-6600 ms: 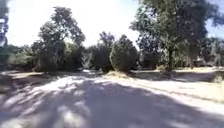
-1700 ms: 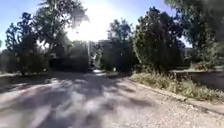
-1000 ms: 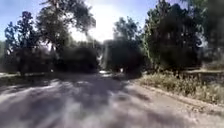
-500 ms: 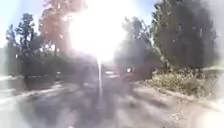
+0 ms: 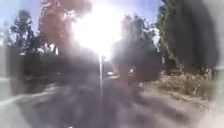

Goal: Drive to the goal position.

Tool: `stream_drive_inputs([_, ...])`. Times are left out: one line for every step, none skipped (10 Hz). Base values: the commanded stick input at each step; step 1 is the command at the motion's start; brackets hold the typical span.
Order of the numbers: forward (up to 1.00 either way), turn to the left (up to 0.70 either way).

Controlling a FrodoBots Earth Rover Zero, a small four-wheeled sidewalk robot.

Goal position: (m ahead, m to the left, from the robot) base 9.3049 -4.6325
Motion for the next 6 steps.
stream_drive_inputs([1.00, 0.00])
stream_drive_inputs([1.00, 0.00])
stream_drive_inputs([1.00, 0.00])
stream_drive_inputs([1.00, 0.00])
stream_drive_inputs([1.00, 0.00])
stream_drive_inputs([1.00, 0.00])
